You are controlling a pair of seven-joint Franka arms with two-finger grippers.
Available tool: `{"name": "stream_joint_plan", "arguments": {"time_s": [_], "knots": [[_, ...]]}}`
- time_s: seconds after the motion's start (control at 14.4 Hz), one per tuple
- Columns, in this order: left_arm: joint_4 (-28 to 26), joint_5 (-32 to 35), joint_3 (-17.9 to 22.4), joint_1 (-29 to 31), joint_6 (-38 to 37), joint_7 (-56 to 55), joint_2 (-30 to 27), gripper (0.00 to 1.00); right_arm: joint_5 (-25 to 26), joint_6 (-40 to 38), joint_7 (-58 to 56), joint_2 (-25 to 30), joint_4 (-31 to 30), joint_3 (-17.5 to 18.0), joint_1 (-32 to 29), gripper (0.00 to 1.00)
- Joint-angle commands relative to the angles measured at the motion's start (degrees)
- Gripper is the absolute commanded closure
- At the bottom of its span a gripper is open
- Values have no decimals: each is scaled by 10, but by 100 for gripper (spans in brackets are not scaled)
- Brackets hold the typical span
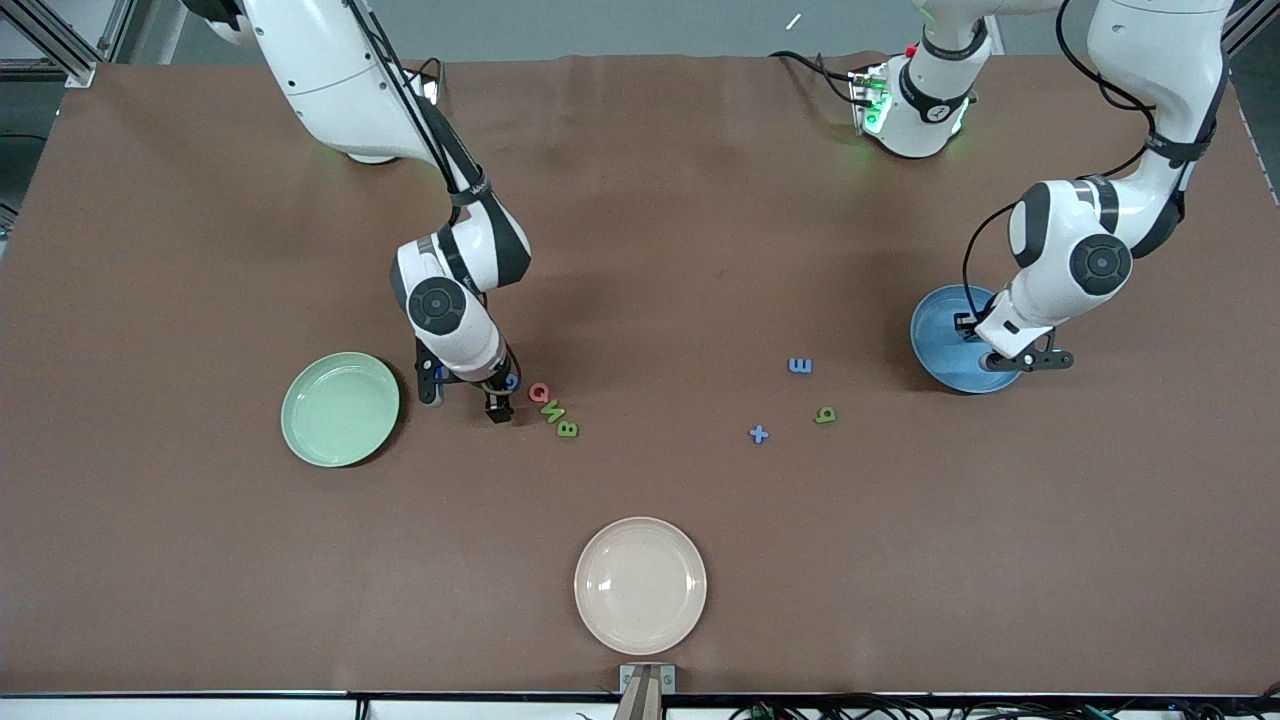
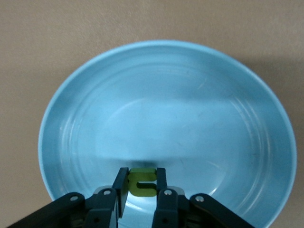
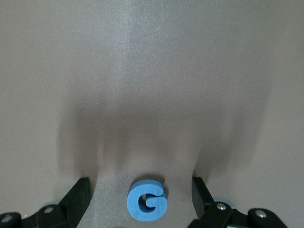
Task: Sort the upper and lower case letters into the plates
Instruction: 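Drop the c into the blue plate while the right gripper carries G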
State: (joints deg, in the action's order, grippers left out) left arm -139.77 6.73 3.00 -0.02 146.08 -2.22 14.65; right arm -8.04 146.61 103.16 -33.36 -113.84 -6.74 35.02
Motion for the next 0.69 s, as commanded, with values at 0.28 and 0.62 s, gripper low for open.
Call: {"name": "stream_joint_plan", "arguments": {"time_s": [0.28,0.62], "knots": [[-8,8,-11,8,-4,14,-36,10,-7,-11,9,8,-16,-5,18,33],[90,-20,-74,4,-80,-14,-26,1,-7,-11,6,8,-19,-6,13,89]]}}
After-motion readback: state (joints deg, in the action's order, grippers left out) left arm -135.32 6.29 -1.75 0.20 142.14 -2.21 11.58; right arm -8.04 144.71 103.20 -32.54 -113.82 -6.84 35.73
